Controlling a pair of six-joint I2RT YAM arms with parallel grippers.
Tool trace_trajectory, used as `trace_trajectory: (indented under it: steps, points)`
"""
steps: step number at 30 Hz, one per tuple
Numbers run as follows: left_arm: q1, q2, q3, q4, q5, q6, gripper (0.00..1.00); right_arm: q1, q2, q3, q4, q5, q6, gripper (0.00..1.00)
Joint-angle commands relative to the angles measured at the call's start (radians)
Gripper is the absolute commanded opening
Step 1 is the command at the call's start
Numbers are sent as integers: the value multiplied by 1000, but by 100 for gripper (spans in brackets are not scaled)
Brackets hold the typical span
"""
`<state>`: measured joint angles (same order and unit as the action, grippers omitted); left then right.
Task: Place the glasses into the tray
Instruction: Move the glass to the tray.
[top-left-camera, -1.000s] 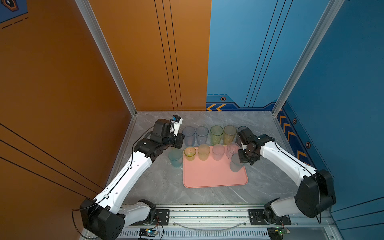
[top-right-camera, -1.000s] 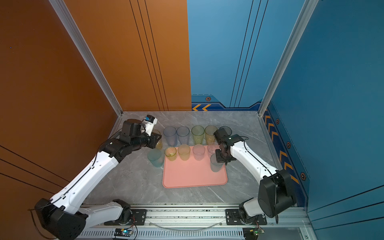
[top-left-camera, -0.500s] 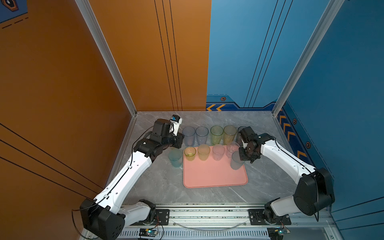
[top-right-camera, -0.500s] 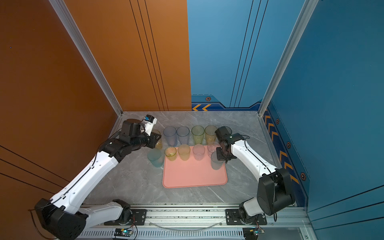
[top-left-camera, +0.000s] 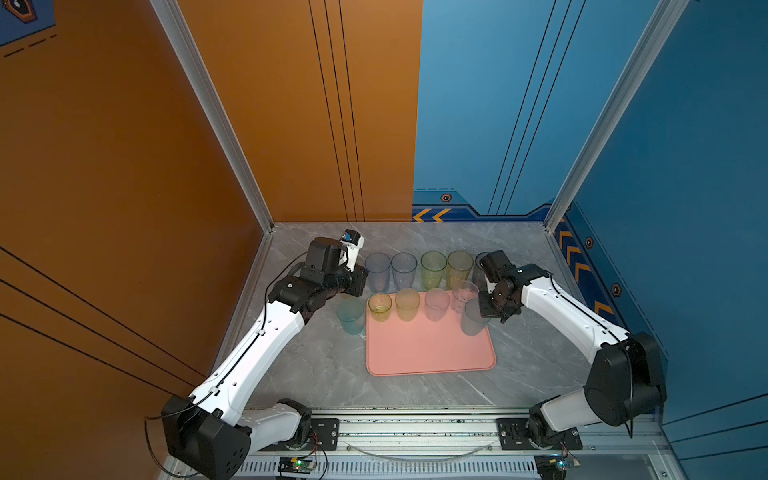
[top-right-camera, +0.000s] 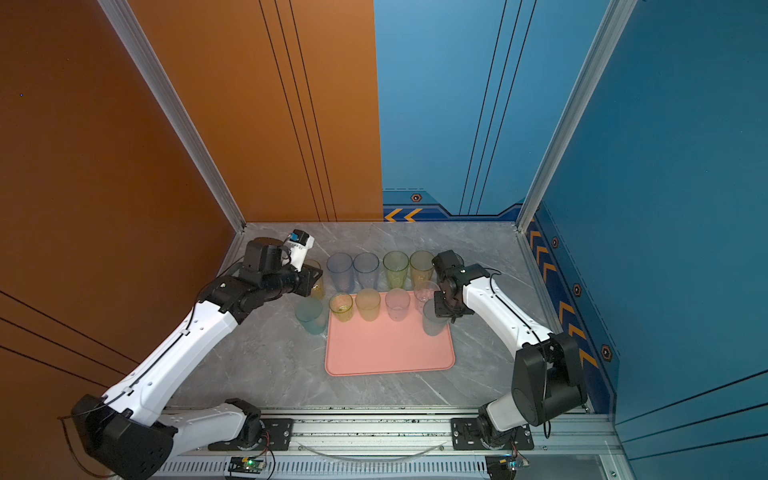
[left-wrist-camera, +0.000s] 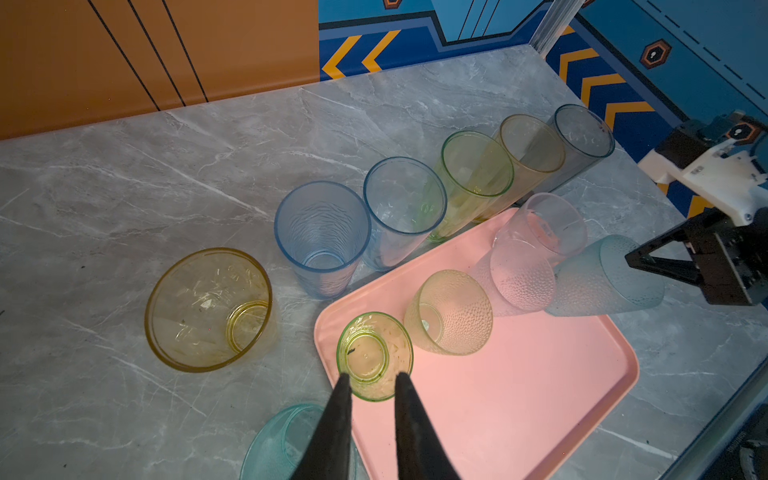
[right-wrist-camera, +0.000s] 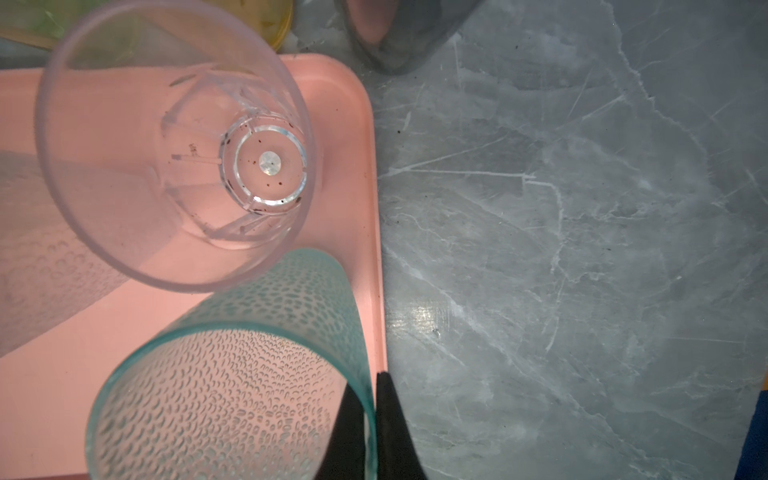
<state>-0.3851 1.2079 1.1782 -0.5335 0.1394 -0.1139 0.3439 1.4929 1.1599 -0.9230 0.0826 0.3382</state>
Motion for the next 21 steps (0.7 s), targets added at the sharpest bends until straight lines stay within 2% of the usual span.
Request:
trace_trajectory:
  steps: [1, 21]
  points:
    - [14, 6, -10, 9, 28, 9, 21, -9, 25, 21, 15, 8, -5, 5]
    - [18, 7, -8, 7, 31, 9, 21, -9, 42, 35, 28, -16, -10, 8]
